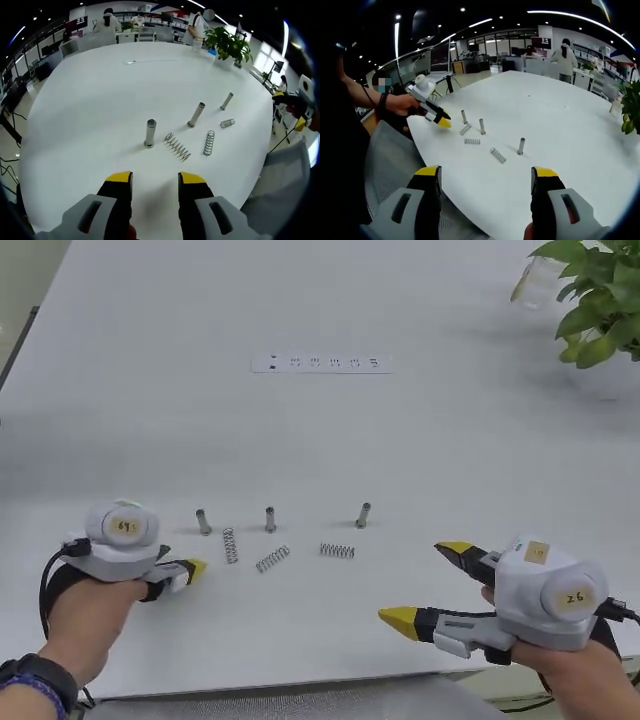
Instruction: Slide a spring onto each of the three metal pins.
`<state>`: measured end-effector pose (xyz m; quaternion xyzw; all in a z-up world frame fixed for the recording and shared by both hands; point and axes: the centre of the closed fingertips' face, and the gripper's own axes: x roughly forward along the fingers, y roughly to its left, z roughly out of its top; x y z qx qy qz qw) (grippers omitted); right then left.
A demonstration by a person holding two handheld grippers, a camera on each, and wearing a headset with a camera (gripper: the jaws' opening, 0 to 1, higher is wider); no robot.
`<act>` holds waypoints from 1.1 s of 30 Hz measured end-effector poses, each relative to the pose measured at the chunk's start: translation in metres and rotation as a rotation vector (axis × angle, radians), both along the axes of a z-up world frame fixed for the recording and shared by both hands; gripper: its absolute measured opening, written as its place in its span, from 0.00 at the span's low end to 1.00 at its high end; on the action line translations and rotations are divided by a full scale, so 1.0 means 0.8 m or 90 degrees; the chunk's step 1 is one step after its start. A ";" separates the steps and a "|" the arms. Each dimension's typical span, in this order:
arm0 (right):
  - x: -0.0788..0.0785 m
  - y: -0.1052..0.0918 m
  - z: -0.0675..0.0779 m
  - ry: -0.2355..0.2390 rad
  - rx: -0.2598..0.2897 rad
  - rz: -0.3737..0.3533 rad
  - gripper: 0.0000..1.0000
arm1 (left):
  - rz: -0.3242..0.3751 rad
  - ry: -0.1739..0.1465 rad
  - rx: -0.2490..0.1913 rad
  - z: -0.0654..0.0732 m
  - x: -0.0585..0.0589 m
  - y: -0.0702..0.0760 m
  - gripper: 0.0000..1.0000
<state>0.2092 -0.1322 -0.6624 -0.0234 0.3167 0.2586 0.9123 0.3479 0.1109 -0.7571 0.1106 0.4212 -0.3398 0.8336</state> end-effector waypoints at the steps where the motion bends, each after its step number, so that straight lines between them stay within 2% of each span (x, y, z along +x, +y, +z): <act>1: -0.001 0.000 -0.001 0.000 -0.001 0.001 0.72 | 0.001 -0.001 0.001 0.001 0.000 0.002 0.31; 7: -0.006 0.003 -0.006 0.007 0.003 0.004 0.71 | 0.010 -0.002 -0.002 0.003 -0.008 0.014 0.35; 13: -0.010 0.004 -0.007 0.010 0.001 0.006 0.72 | 0.005 -0.005 -0.006 0.004 -0.029 0.023 0.42; 19: -0.012 0.004 -0.011 0.013 0.001 0.006 0.71 | 0.001 -0.012 -0.015 0.012 -0.047 0.031 0.43; 27: -0.009 0.011 -0.011 0.012 0.002 0.016 0.72 | 0.013 -0.038 -0.033 0.028 -0.050 0.042 0.47; 29: -0.008 0.014 -0.011 0.012 0.002 0.019 0.72 | 0.009 -0.044 -0.036 0.033 -0.051 0.043 0.49; 31: -0.008 0.015 -0.012 0.014 0.001 0.022 0.72 | 0.011 -0.047 -0.051 0.039 -0.052 0.042 0.51; 33: -0.007 0.017 -0.010 0.013 0.000 0.025 0.72 | 0.009 -0.051 -0.051 0.041 -0.054 0.042 0.51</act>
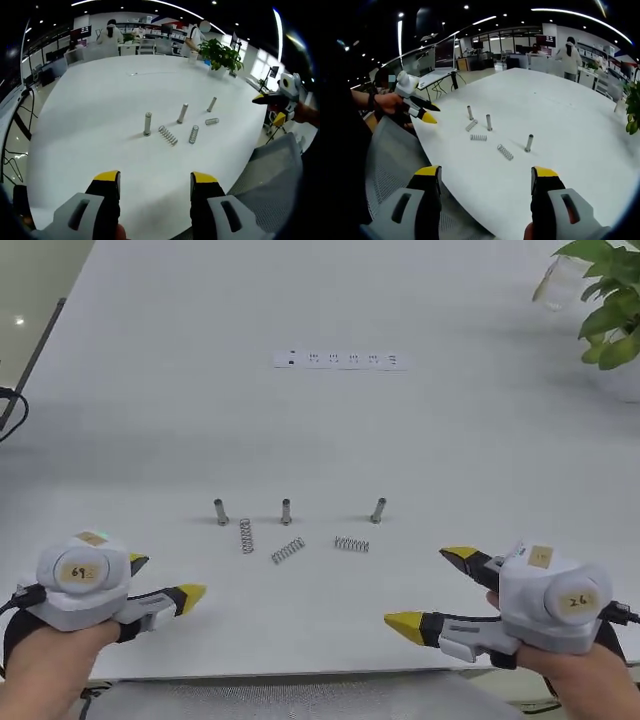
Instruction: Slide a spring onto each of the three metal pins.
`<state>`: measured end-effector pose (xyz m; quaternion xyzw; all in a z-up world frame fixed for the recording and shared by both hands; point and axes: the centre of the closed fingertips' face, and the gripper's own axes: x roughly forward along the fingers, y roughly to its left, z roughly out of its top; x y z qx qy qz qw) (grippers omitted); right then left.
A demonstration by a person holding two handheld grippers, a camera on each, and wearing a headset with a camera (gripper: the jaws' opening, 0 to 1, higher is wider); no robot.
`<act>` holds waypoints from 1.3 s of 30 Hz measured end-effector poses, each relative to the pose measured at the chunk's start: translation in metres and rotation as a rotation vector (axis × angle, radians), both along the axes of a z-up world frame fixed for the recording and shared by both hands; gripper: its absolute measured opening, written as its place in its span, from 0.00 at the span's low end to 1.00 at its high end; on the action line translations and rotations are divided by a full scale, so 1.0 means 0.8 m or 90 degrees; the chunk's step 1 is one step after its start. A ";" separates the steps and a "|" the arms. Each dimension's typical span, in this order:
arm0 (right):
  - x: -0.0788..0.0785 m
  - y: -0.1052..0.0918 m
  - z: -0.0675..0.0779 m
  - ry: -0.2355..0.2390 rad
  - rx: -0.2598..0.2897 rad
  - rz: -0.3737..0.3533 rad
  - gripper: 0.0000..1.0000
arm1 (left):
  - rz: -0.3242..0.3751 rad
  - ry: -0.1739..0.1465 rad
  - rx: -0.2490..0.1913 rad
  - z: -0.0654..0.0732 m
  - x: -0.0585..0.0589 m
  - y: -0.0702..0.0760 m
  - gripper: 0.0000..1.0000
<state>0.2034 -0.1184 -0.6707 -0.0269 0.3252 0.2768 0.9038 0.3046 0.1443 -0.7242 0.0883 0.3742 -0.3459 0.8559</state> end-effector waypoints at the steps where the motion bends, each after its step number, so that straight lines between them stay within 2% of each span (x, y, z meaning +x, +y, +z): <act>1: 0.000 0.000 0.000 -0.001 0.001 0.000 0.72 | 0.001 0.000 -0.001 0.001 0.000 0.000 0.51; 11: 0.000 0.000 -0.001 -0.001 -0.001 0.000 0.72 | 0.002 -0.005 -0.011 0.008 -0.001 -0.009 0.52; 14: 0.001 -0.001 -0.001 -0.002 -0.001 -0.001 0.72 | 0.000 -0.005 -0.010 0.005 0.002 -0.012 0.52; 22: 0.000 0.001 0.002 -0.002 0.001 -0.004 0.72 | -0.019 -0.003 -0.029 0.009 0.008 -0.043 0.52; 26: 0.000 0.002 0.003 -0.002 0.000 -0.003 0.72 | -0.035 -0.004 -0.030 0.010 0.011 -0.056 0.51; 30: 0.001 0.000 0.003 -0.002 -0.001 -0.003 0.72 | -0.058 0.004 -0.017 0.000 0.011 -0.061 0.49; 39: 0.003 0.000 0.003 -0.003 -0.002 -0.001 0.72 | -0.072 0.014 -0.011 -0.014 0.024 -0.069 0.46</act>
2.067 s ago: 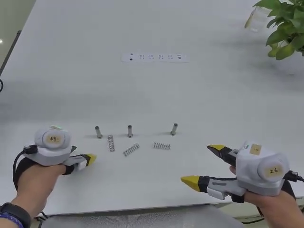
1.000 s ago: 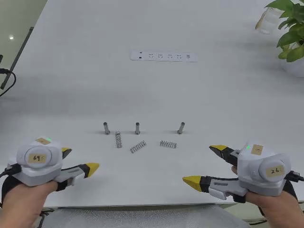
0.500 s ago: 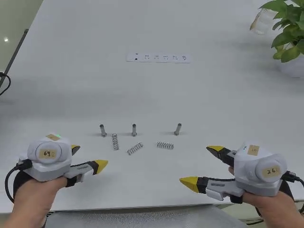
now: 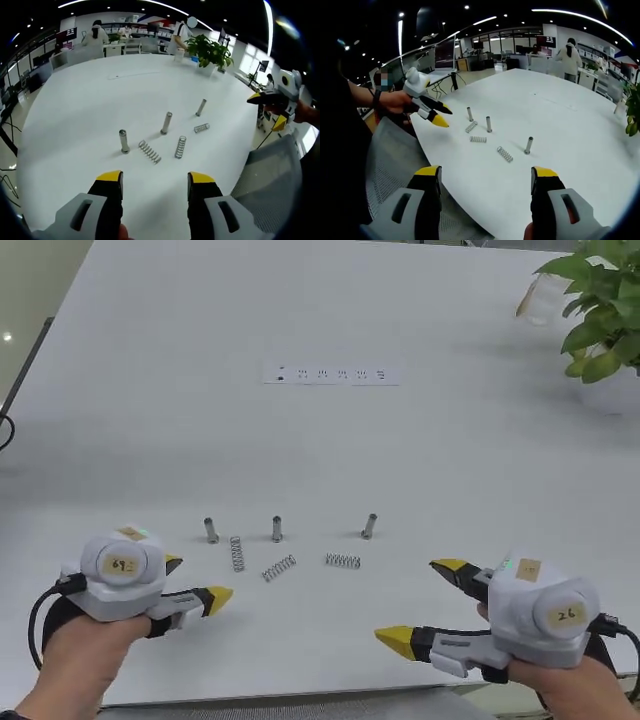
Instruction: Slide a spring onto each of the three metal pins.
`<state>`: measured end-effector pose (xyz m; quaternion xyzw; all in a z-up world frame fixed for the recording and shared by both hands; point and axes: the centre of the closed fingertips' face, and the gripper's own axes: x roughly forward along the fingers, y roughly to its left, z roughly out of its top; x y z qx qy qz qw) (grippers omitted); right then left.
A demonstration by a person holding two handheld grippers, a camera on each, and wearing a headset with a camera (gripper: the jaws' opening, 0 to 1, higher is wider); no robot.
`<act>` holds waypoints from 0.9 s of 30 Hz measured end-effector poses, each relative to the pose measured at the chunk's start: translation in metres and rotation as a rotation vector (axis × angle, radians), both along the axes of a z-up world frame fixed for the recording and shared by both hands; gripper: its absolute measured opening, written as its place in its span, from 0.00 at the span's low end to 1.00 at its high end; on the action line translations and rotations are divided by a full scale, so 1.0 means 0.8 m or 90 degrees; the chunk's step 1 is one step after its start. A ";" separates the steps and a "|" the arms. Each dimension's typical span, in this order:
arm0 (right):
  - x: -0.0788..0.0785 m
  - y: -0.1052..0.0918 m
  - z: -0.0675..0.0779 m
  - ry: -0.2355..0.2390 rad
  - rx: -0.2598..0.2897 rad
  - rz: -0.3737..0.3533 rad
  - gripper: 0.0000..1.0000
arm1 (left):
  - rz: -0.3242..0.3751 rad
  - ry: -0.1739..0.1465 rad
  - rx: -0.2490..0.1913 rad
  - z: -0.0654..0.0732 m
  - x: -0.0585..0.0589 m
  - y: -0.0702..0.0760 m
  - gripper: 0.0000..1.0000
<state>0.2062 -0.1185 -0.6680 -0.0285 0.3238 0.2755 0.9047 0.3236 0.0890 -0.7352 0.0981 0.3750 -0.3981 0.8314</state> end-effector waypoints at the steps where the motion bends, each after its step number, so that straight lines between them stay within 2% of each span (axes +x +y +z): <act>1: 0.000 0.000 0.000 0.001 0.000 0.000 0.72 | 0.000 0.002 0.002 -0.002 0.002 -0.002 0.46; 8: 0.003 0.000 0.002 0.000 0.000 0.000 0.71 | 0.010 0.017 -0.006 -0.014 0.015 -0.020 0.42; 14: 0.001 -0.002 0.001 0.002 -0.003 -0.002 0.71 | 0.008 0.030 -0.010 -0.022 0.018 -0.035 0.40; 20: -0.003 -0.004 -0.001 0.006 -0.002 -0.005 0.71 | 0.016 0.037 -0.012 -0.028 0.023 -0.042 0.37; 27: -0.005 -0.004 -0.002 0.008 -0.003 -0.007 0.71 | 0.018 0.052 -0.012 -0.043 0.030 -0.048 0.35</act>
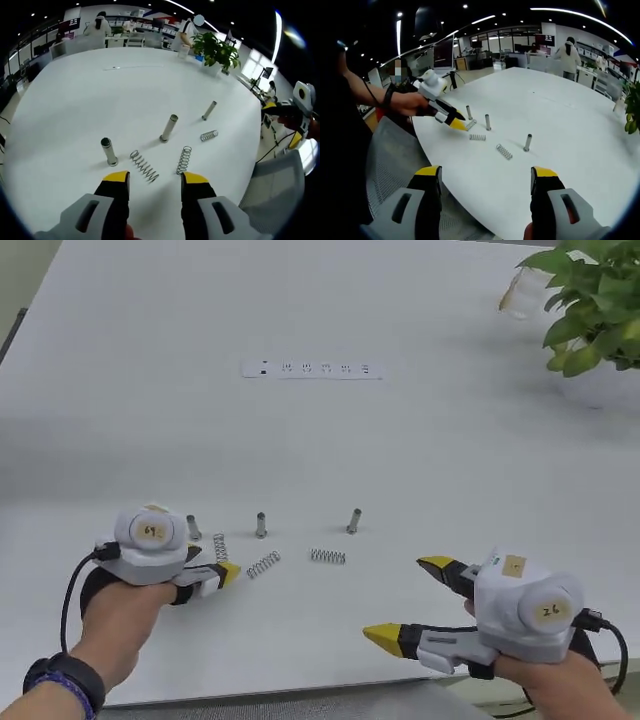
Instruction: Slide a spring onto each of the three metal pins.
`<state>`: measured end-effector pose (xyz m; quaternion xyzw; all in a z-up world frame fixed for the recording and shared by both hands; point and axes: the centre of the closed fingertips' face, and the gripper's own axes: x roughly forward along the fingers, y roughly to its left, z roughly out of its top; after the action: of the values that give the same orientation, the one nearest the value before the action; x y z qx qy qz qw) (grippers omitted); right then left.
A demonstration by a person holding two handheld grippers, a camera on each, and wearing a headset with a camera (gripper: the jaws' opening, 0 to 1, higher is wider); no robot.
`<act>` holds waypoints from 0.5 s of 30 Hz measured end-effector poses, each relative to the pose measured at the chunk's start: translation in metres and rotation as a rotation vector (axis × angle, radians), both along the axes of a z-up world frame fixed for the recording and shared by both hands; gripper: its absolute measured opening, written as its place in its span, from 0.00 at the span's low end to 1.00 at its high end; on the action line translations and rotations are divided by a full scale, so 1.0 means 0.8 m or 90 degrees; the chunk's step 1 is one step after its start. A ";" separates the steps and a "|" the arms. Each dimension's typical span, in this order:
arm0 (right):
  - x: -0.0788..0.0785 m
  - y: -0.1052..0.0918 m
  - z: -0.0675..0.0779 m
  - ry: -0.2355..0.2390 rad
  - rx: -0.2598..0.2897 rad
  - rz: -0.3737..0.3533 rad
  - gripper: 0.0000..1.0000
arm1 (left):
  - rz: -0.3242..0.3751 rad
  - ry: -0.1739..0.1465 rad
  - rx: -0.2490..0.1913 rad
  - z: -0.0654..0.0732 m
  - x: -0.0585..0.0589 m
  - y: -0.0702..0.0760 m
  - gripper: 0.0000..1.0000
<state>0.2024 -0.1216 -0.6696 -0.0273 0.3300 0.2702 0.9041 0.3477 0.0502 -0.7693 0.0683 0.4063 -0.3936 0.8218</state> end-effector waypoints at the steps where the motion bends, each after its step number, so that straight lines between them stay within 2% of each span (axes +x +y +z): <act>1: 0.000 0.000 0.000 0.000 0.000 -0.001 0.71 | 0.001 0.002 -0.001 -0.001 0.001 -0.001 0.34; 8: -0.002 0.001 -0.003 0.004 0.002 -0.001 0.71 | 0.001 0.011 0.008 -0.012 0.004 -0.010 0.33; 12: -0.003 -0.001 -0.001 0.000 0.003 -0.006 0.71 | 0.004 -0.001 0.016 -0.015 0.008 -0.012 0.30; 15: -0.003 -0.003 -0.001 0.000 0.004 -0.009 0.71 | 0.011 -0.001 0.018 -0.019 0.010 -0.013 0.27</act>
<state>0.1998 -0.1238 -0.6702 -0.0224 0.3292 0.2650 0.9060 0.3561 0.0401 -0.7847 0.0768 0.4121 -0.3802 0.8245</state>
